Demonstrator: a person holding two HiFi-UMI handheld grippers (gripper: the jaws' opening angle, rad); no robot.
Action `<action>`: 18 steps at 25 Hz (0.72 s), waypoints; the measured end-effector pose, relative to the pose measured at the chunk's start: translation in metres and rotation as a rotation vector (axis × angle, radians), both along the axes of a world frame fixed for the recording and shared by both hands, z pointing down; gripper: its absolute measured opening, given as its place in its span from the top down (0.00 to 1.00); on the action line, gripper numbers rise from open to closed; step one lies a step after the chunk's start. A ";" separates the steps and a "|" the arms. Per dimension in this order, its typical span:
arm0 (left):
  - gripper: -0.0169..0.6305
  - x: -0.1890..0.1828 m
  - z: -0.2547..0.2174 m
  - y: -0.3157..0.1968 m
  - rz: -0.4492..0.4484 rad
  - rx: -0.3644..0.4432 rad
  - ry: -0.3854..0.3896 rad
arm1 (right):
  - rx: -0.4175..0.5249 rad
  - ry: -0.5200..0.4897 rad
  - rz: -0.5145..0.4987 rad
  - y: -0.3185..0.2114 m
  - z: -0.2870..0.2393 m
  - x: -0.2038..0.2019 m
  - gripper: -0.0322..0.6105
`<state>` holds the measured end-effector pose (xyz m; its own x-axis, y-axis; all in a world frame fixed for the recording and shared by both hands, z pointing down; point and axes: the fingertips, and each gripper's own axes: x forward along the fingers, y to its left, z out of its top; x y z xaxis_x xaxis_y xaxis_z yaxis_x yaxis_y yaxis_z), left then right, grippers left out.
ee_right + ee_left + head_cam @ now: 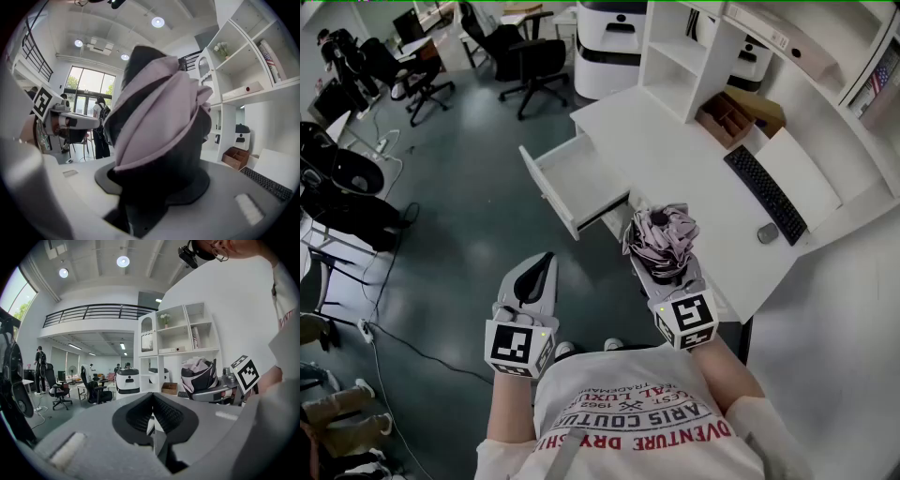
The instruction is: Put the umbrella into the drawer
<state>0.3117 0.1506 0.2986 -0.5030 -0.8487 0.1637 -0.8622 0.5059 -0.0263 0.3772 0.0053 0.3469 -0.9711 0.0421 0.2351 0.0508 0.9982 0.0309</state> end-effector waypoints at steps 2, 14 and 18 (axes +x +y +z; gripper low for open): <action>0.97 0.000 0.000 -0.002 0.003 0.003 -0.002 | 0.002 0.002 -0.003 -0.001 0.001 -0.001 0.64; 0.97 -0.015 -0.001 0.011 0.039 0.014 0.008 | 0.002 0.030 0.035 0.014 0.003 -0.015 0.64; 0.97 -0.032 0.002 0.032 0.075 0.003 0.015 | -0.009 0.050 0.090 0.028 0.005 -0.030 0.64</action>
